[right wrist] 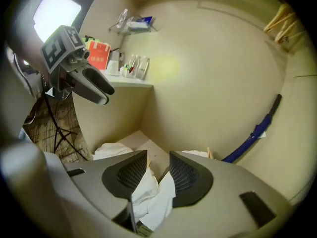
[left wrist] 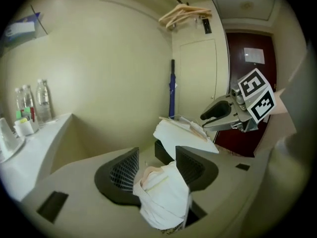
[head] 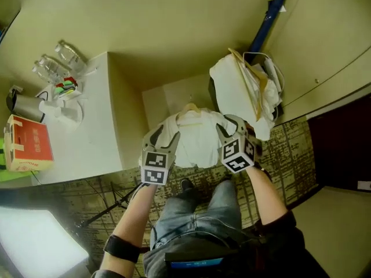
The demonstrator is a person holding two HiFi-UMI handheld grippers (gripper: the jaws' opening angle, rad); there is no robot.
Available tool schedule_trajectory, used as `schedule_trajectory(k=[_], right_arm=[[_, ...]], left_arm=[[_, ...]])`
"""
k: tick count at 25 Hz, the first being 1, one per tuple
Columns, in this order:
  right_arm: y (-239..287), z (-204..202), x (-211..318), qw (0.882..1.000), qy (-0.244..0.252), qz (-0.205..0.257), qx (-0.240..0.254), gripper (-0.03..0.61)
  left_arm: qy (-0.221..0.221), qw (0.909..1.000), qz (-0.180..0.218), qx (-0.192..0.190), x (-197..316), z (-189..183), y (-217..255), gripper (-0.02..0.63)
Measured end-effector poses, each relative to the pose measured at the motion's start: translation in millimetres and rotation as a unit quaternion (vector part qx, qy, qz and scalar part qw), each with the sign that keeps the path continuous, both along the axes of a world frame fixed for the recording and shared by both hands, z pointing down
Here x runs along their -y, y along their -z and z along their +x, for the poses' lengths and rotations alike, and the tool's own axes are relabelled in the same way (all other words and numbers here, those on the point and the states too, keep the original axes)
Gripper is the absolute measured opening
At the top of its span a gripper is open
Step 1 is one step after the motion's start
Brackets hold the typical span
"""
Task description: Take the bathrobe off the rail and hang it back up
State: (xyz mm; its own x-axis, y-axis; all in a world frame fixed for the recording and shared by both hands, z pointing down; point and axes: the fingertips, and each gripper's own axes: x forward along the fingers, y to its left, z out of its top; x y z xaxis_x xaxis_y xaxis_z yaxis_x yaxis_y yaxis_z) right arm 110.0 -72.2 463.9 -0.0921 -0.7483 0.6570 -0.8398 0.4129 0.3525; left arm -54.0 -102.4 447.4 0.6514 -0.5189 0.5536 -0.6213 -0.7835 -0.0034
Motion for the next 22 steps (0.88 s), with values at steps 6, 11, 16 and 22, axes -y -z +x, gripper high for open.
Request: schedule_trajectory(k=[6,11,16,22], right_arm=[[-109.3,-11.2,67.0,0.996,0.047,-0.079,-0.019,0.235],[-221.9,-9.2,119.2,0.990,0.066,-0.122,-0.027,0.241],[-309.6,-7.3,152.4,0.985,0.067,-0.160,-0.021,0.264],[-375.8,-11.4,177.0,0.975,0.088,-0.204,-0.027,0.264]], left_arm=[[0.004,0.9989,-0.028,0.037,59.7,4.9,-100.5,0.278],[0.002,0.9961,-0.028,0.083,113.6,8.8,-207.7,0.285],[-0.036,0.9912,-0.053,0.115,144.8,26.0,-309.4,0.285],[-0.107,0.9826,-0.082,0.128,171.3,57.5,-388.4,0.314]])
